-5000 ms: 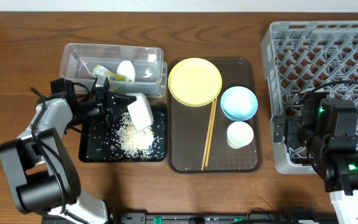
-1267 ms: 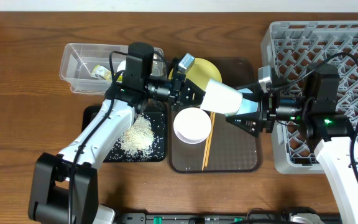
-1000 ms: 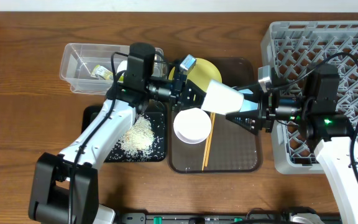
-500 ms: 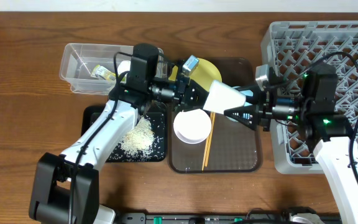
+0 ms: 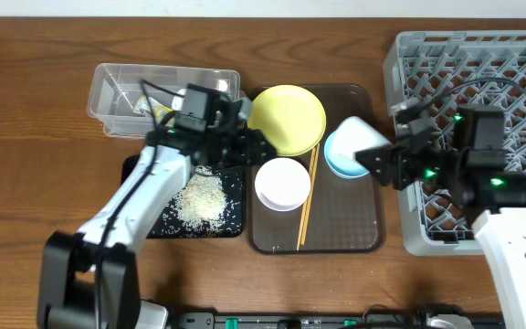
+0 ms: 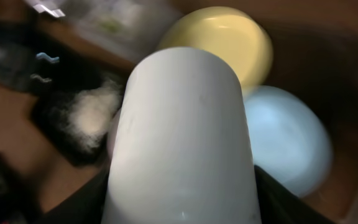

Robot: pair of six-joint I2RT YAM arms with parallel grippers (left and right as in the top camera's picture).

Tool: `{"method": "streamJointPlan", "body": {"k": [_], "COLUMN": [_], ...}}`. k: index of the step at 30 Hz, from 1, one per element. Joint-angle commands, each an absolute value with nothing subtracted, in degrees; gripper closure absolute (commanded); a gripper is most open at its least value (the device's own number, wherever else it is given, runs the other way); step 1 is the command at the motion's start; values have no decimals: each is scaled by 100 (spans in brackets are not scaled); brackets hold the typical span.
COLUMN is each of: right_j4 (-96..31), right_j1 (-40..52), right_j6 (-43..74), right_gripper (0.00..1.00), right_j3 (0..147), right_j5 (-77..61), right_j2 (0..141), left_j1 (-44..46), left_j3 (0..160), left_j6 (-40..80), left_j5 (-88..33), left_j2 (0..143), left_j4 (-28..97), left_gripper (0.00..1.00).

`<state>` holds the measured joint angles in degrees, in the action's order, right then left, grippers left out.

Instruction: Sort waste into correct bins and load items into the dishwasher rack

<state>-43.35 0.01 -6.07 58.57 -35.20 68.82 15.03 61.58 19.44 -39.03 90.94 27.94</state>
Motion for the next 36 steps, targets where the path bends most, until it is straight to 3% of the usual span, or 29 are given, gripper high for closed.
{"method": "streamJointPlan", "body": {"k": [1,4,12,28,31,34,36], "right_j4": [-5028,-5841,-6558,-6569,-6477,-6372,-6307], "right_j1": [-211,-386,-1004,-2453,-2512,-2510,-2510], "right_j6": [-283,80,849,875,878,873,871], "right_gripper": [92,99,99,98,85,77,61], "right_j3": [6573,7032,7161,7155,7155,7155,7157], "right_j5": [-1382,-189,1109,917,812,364,158], "right_j2": [6724,6724,6956,8755,9063,9258,9282], "left_j1": [1247,1057,950,950,950,950,950], "left_j3": [6217,6217,6217,6211,6211,6211,6211], "left_j6": [1374,1374,1376,1376,1378,1376,1376], "left_j5": [-2272,-1737,-1382,-1385,-1385,-1382,-1382], "left_j2": [8333,7734,7026,7072,7074,7074,7074], "left_j4": [3264,3771,3983,4093,4093,4091,4101], "left_gripper": [42,42,42,42,38,35,34]}}
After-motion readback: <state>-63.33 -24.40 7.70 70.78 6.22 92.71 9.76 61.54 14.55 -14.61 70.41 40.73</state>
